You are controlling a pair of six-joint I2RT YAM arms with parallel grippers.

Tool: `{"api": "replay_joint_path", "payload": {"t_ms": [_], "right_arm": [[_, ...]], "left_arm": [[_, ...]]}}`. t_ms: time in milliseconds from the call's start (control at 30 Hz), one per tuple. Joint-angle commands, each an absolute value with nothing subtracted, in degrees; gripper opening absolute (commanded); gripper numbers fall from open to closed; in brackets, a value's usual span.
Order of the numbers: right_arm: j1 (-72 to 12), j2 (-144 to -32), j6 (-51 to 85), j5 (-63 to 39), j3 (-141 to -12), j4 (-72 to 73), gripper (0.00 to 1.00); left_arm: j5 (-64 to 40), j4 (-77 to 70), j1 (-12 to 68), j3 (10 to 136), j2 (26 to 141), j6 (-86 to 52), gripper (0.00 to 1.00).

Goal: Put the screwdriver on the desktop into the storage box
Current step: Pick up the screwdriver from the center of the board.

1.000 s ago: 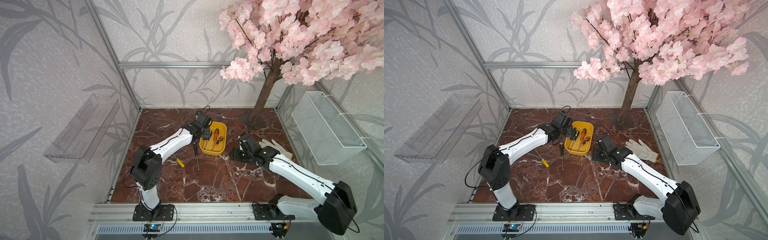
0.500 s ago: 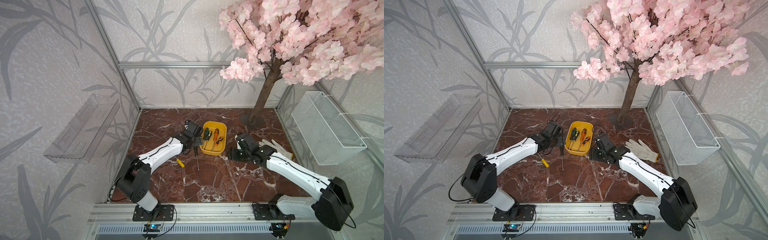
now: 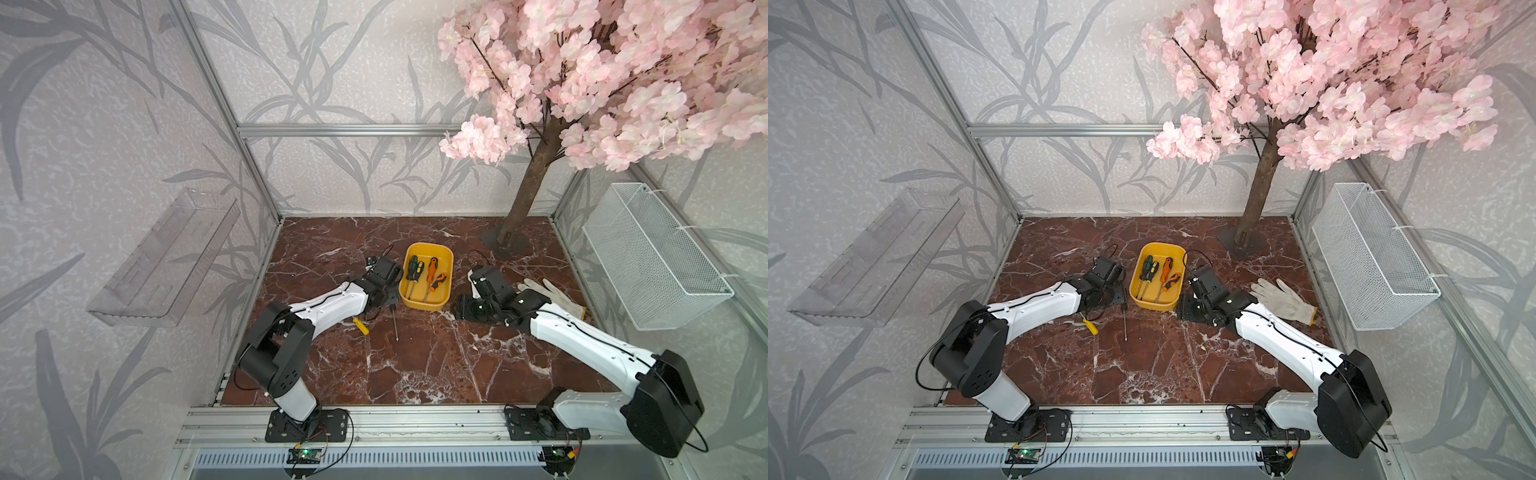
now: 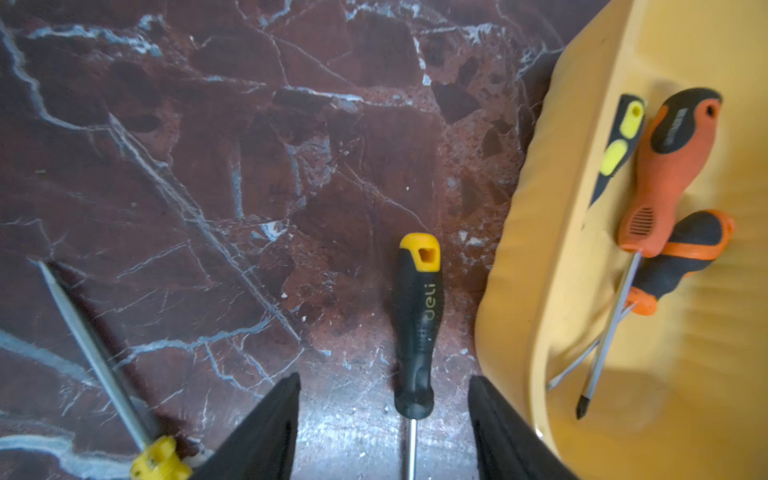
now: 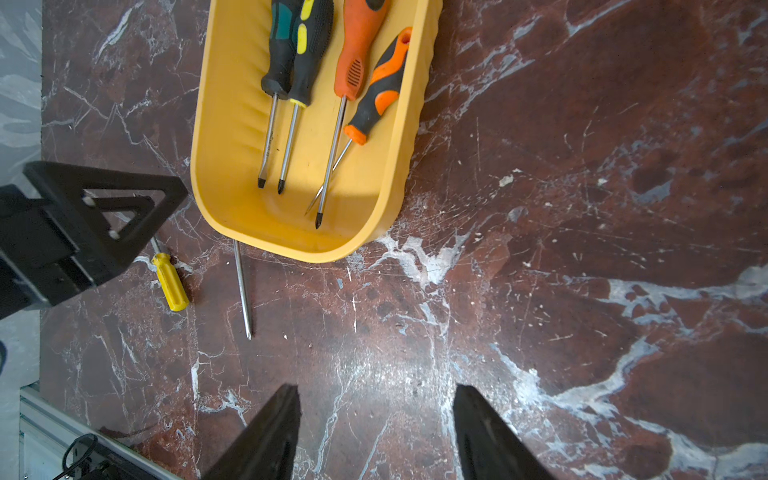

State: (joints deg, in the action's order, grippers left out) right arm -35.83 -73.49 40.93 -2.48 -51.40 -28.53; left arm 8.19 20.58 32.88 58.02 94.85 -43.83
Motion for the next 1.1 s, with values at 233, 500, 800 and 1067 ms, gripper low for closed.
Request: {"api": "replay_joint_path", "payload": {"t_ms": [233,500,800,1067], "right_arm": [[-35.8,-73.5,42.0,-1.7,-51.5,-28.7,0.62],[-35.8,-73.7,42.0,-1.6,-51.7,-29.3,0.62],[-35.8,-73.3,42.0,-1.0,-51.7,-29.9,0.62],[-35.7,-73.3,42.0,-0.6,-51.7,-30.1,0.62]], "left_arm": [[5.9,16.9,32.7,55.6,98.7,-44.6,0.60],[6.0,16.1,33.2,55.4,100.0,-44.5,0.56],[6.5,16.2,33.5,56.6,103.1,-43.8,0.51],[6.7,16.9,33.8,56.8,104.9,-43.4,0.41]]}}
